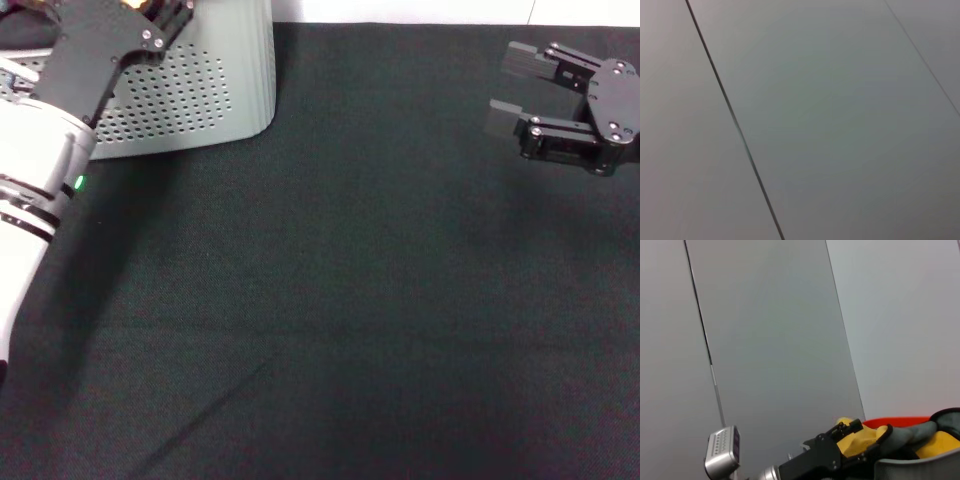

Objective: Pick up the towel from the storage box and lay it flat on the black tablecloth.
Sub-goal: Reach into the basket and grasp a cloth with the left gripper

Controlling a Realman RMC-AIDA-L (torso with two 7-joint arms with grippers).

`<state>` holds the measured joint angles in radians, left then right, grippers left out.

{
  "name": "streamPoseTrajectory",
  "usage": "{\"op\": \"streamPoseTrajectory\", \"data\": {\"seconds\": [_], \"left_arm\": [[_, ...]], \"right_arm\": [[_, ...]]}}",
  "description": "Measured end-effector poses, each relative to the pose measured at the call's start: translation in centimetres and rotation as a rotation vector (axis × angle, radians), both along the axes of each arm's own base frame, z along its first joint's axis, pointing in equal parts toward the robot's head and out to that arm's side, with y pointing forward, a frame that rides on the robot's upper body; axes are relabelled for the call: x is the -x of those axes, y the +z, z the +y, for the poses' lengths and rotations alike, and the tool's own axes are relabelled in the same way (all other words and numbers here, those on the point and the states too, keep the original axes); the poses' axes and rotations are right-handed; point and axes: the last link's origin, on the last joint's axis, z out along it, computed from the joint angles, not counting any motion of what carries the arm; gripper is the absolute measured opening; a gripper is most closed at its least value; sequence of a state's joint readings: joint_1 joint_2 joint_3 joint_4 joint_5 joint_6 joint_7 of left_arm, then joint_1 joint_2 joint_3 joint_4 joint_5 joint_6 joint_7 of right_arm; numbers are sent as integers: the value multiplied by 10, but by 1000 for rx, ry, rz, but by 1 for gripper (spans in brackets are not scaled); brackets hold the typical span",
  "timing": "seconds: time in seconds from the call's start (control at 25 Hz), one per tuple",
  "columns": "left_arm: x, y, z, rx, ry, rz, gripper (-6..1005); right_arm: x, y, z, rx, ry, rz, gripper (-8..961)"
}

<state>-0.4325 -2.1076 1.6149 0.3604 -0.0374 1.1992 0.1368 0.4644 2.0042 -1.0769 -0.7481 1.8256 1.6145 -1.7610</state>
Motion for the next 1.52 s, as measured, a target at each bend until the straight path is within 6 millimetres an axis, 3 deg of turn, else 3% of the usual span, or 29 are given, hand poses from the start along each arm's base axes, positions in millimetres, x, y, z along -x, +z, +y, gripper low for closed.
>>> {"op": "streamPoseTrajectory", "data": {"seconds": [1.08,1.52], "left_arm": [[9,-1,3,-51,82,57,766],[-3,-7,-4,-61,19,59,758]], "right_arm": [[0,-2,-2,7,-3,6,870],[-2,-5,-1,21,-15,11,871]]}}
